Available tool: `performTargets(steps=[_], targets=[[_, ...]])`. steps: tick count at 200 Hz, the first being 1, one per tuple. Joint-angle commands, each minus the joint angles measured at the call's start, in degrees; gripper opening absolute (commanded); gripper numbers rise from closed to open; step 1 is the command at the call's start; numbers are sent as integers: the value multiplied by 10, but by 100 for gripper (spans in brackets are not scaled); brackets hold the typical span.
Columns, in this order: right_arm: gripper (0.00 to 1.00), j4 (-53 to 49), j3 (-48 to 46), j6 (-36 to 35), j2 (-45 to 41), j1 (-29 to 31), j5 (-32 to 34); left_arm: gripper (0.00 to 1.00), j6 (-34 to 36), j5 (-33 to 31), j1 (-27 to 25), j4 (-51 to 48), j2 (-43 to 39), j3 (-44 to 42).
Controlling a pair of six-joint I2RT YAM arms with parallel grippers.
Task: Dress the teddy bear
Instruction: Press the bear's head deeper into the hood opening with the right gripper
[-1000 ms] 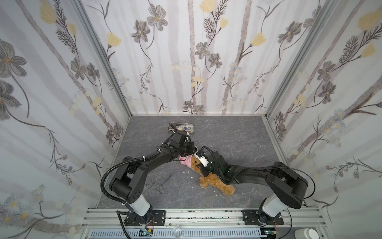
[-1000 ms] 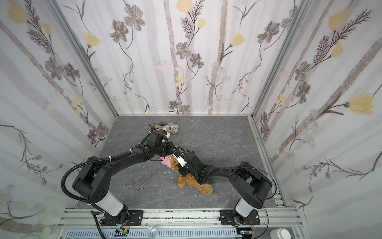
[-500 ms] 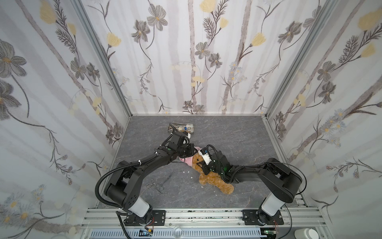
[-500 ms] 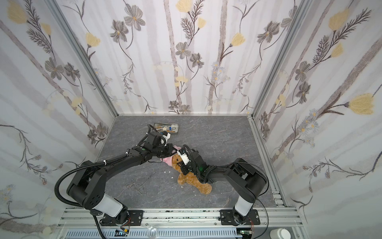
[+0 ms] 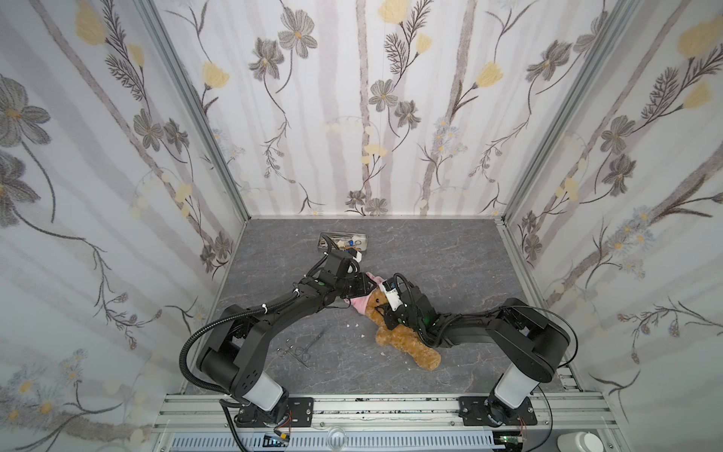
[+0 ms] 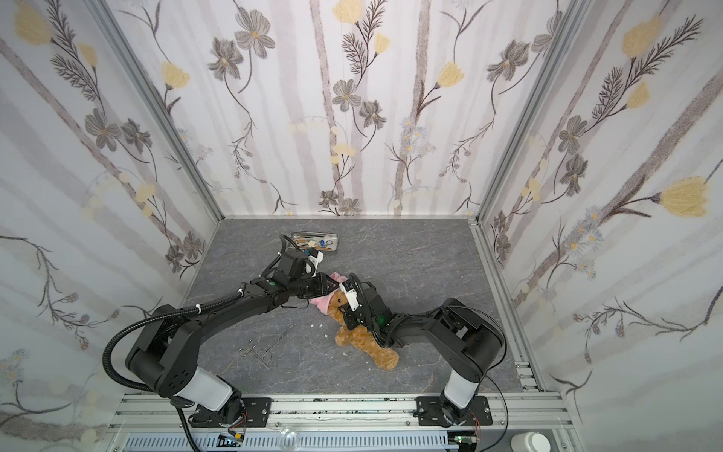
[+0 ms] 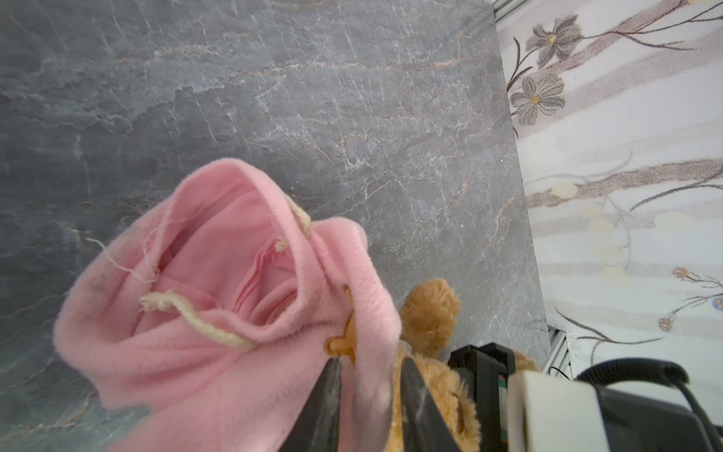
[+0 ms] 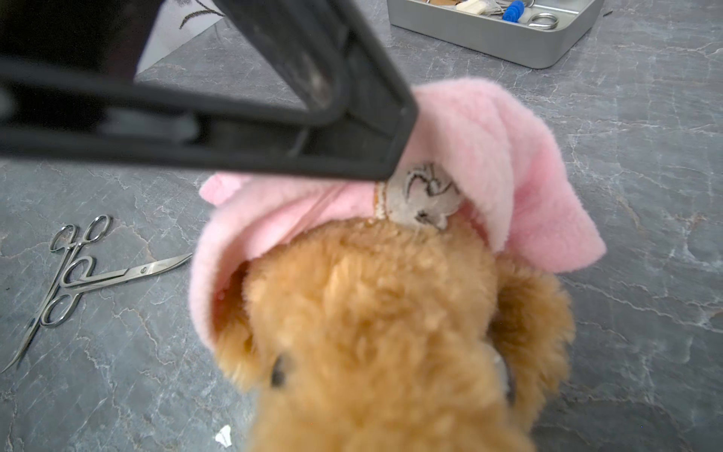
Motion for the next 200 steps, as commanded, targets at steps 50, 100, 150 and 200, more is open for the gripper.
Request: performTargets(steps=[50, 100, 150, 200], targets=[[15, 3, -2, -34, -7, 0, -13, 28, 14, 7, -1, 8, 44, 39], [16, 0, 11, -49, -1, 0, -13, 14, 13, 27, -8, 7, 76, 55], [15, -4, 4, -95, -37, 0, -18, 0, -2, 11, -11, 8, 71, 79], [15, -16, 4, -134, -63, 9, -42, 0, -17, 14, -12, 9, 71, 79]])
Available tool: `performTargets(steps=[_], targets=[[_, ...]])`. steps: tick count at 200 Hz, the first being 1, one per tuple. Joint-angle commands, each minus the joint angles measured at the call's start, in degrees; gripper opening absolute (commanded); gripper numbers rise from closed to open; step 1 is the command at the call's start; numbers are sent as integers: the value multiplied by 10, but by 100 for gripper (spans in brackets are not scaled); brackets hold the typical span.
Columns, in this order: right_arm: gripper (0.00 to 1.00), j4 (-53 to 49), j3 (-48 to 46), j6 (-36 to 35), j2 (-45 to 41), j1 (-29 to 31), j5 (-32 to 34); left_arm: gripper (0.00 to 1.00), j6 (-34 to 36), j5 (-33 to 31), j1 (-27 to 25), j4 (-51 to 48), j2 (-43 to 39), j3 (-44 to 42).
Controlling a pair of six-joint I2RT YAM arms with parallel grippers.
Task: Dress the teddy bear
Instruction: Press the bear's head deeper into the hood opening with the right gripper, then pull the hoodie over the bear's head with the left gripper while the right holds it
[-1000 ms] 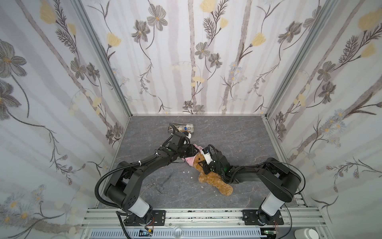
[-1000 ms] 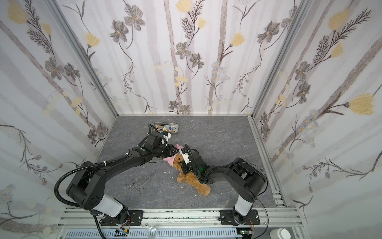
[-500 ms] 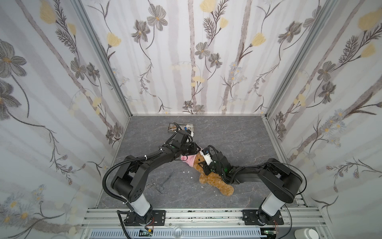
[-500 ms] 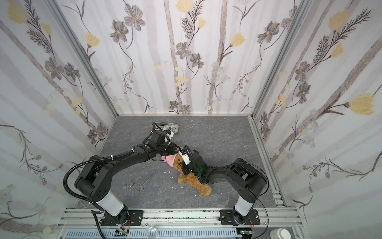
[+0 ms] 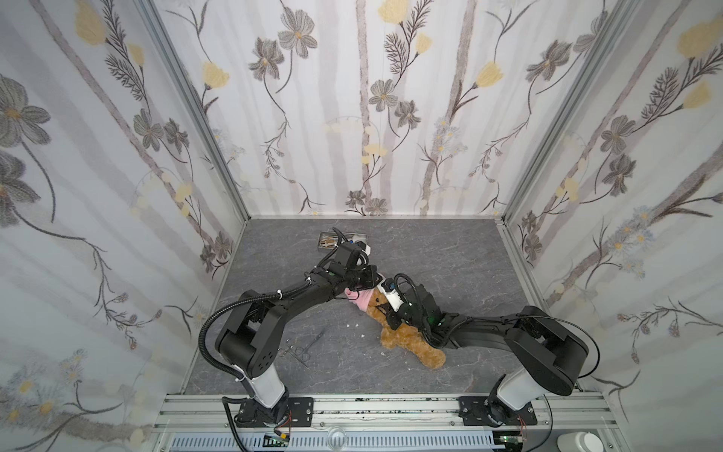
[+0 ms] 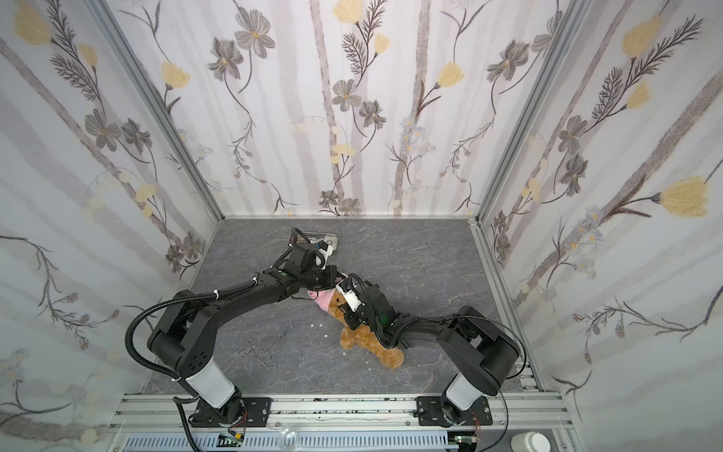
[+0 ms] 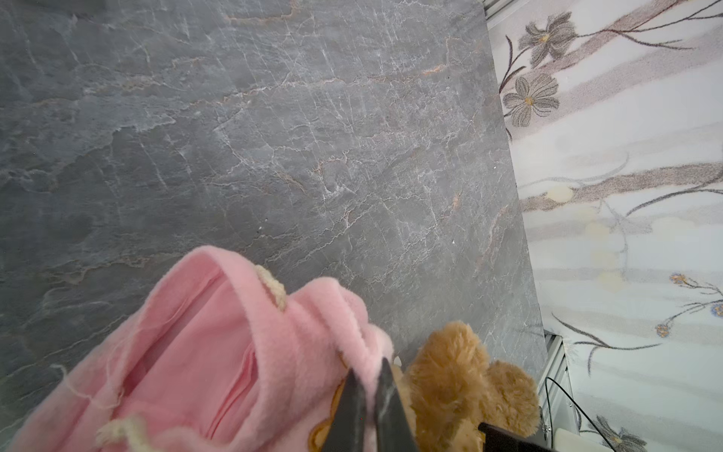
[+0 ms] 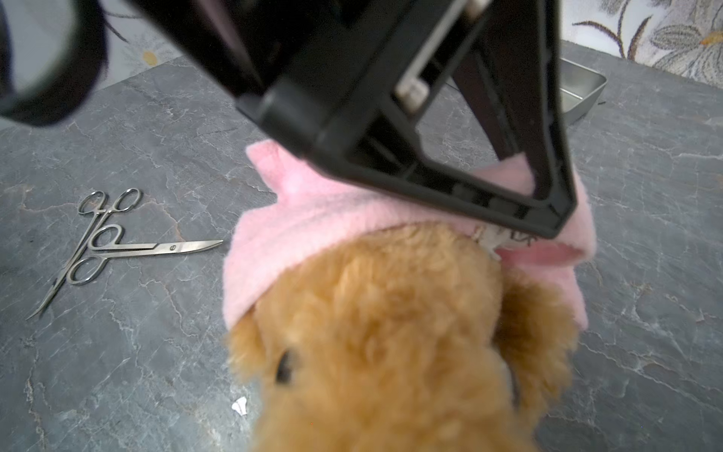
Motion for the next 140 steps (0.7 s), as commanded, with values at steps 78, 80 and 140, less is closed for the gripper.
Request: performTargets(steps=[78, 80, 140], targets=[[14, 127, -9, 22, 88, -7, -39, 0, -47, 73, -5, 41, -46, -37], [14, 132, -10, 26, 89, -7, -38, 0, -49, 73, -5, 42, -47, -39], [18, 208, -34, 113, 108, -6, -19, 0, -162, 97, -9, 177, -90, -136]])
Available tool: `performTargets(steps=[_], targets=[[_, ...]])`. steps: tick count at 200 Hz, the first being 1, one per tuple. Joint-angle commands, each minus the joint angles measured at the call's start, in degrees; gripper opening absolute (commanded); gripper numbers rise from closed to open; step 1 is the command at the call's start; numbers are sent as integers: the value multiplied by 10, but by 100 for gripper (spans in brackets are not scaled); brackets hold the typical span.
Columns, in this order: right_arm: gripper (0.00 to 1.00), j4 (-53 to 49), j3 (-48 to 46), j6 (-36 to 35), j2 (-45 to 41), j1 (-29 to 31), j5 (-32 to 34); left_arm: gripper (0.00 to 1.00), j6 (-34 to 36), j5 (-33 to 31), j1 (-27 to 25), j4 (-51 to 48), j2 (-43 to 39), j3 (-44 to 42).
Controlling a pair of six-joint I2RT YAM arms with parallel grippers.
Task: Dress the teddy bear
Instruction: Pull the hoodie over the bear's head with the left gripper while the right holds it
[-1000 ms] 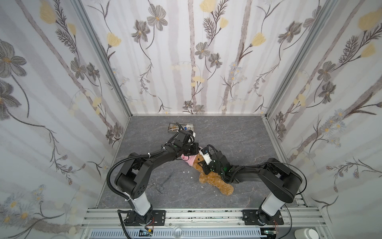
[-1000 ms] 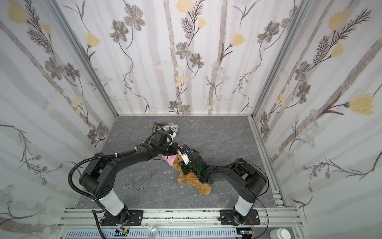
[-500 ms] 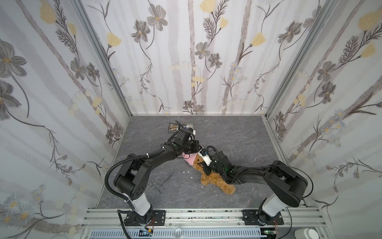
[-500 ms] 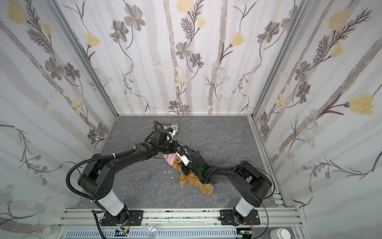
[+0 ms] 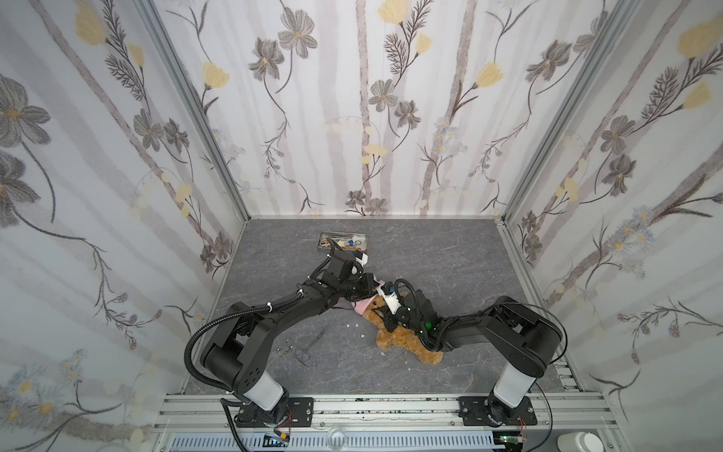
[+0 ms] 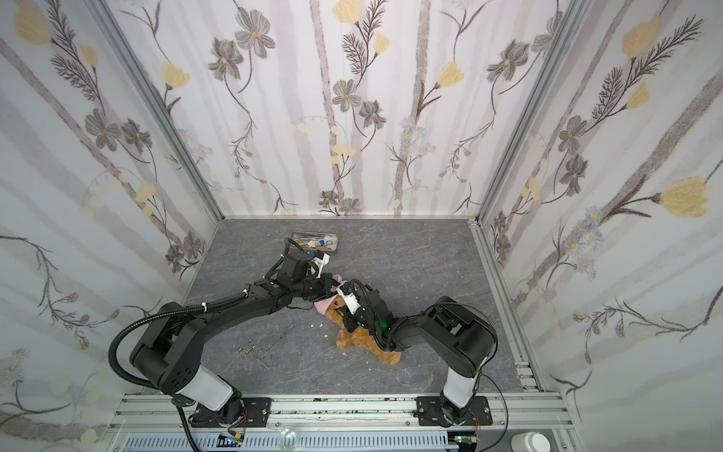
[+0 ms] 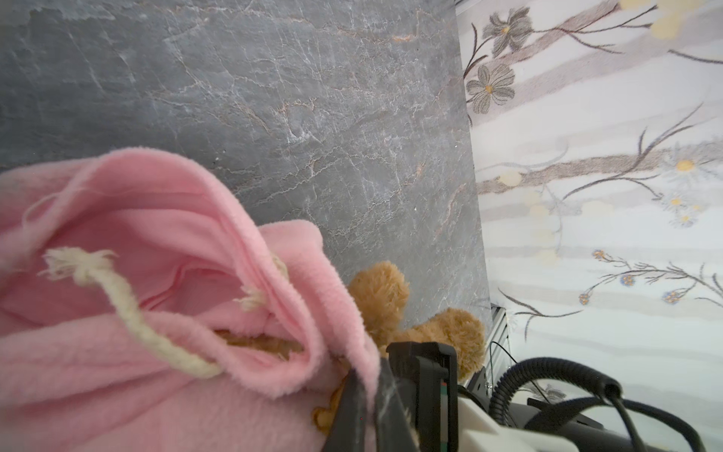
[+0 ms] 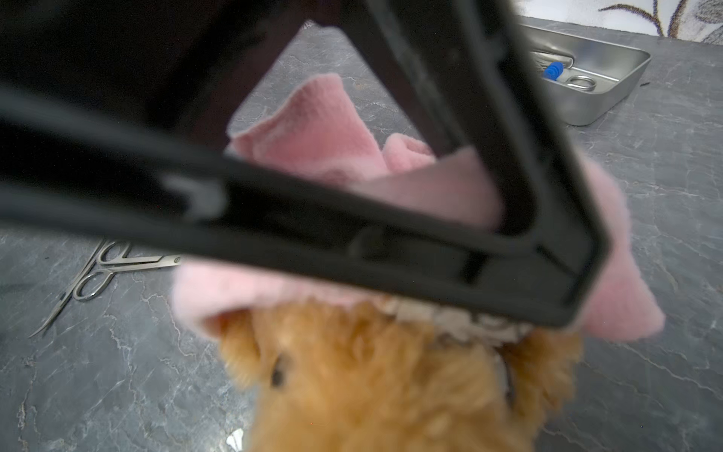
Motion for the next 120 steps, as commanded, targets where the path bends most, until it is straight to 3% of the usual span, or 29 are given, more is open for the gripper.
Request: performTargets(steps=[1, 78, 120], targets=[[18, 41, -5, 51, 9, 1, 12, 0, -72, 26, -5, 98, -15, -25], [21, 49, 22, 137, 33, 1, 34, 0, -94, -61, -54, 99, -38, -55], [25, 68, 7, 156, 37, -18, 46, 18, -88, -81, -64, 100, -34, -74]])
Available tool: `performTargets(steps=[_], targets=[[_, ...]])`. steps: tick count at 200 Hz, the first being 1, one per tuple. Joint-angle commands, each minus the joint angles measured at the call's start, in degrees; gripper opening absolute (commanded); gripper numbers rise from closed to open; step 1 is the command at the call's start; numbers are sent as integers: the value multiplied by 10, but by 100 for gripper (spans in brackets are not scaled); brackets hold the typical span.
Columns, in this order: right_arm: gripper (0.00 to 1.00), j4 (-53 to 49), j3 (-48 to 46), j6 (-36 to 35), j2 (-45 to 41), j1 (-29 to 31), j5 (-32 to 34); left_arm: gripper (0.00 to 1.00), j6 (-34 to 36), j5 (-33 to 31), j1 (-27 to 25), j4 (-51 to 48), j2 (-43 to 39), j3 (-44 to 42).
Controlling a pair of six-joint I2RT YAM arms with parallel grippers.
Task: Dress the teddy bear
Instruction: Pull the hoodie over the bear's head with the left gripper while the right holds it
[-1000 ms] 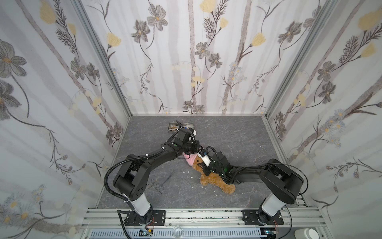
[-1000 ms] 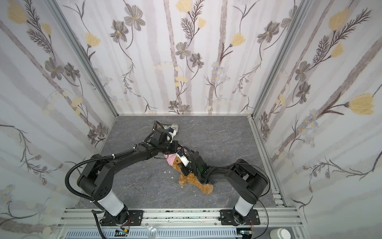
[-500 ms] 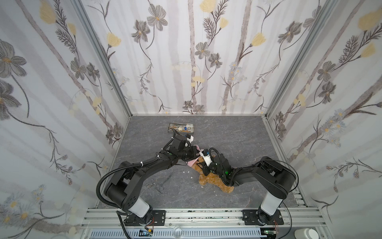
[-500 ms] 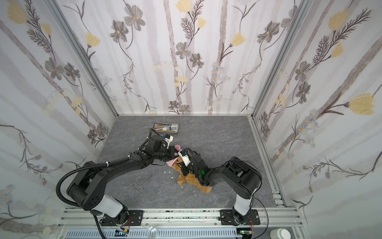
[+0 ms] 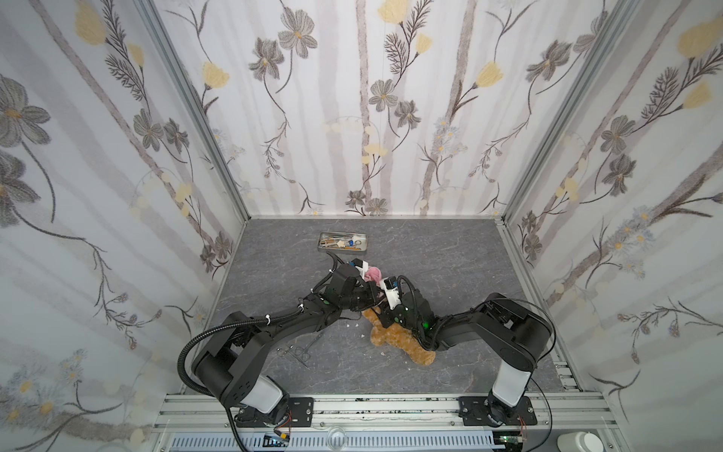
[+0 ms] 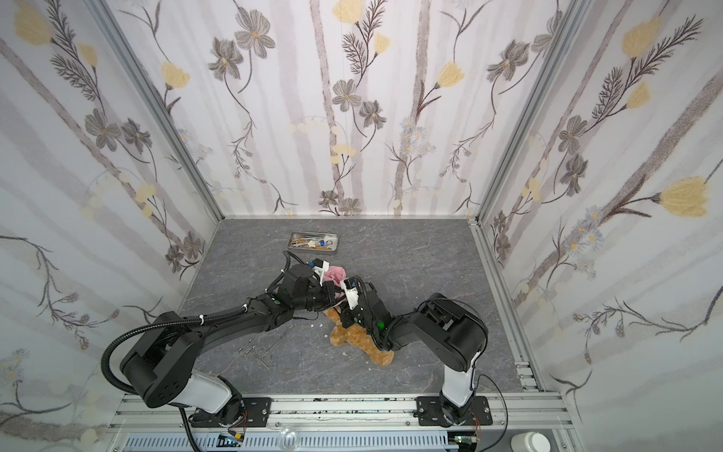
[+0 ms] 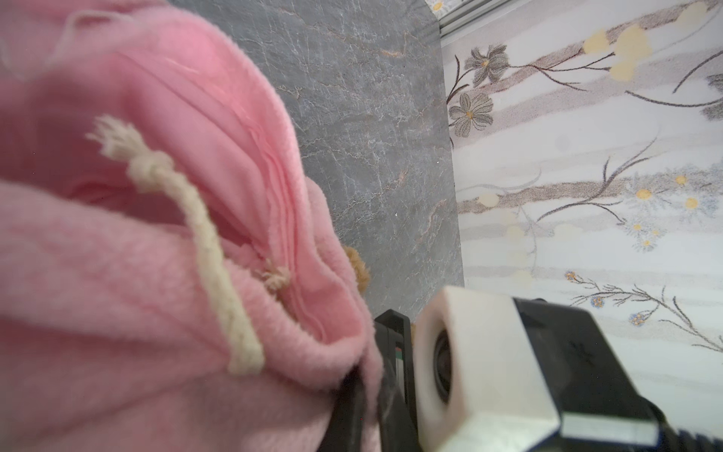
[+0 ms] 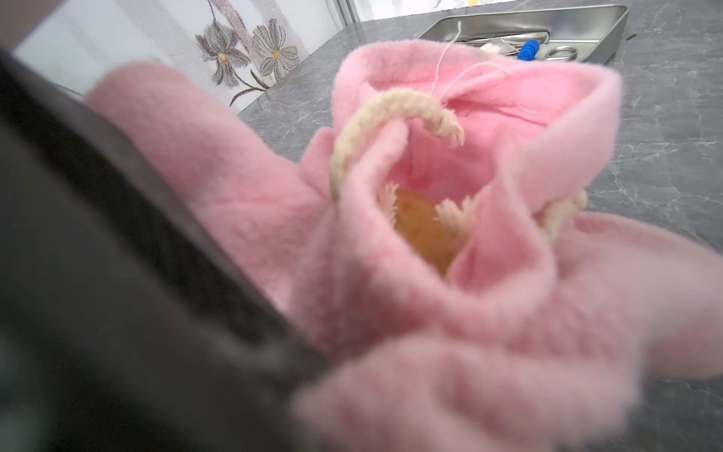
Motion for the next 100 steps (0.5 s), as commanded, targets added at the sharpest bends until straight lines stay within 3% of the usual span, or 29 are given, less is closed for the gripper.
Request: performTargets(steps=[1, 58, 100], targets=[[25, 24, -8, 27, 3, -19, 22, 18, -3, 1, -4, 8, 0, -10], [26, 39, -20, 1, -6, -29, 11, 38, 48, -16, -1, -38, -28, -7], [23, 50, -34, -31, -18, -35, 0, 57, 86, -13, 29, -71, -63, -4]])
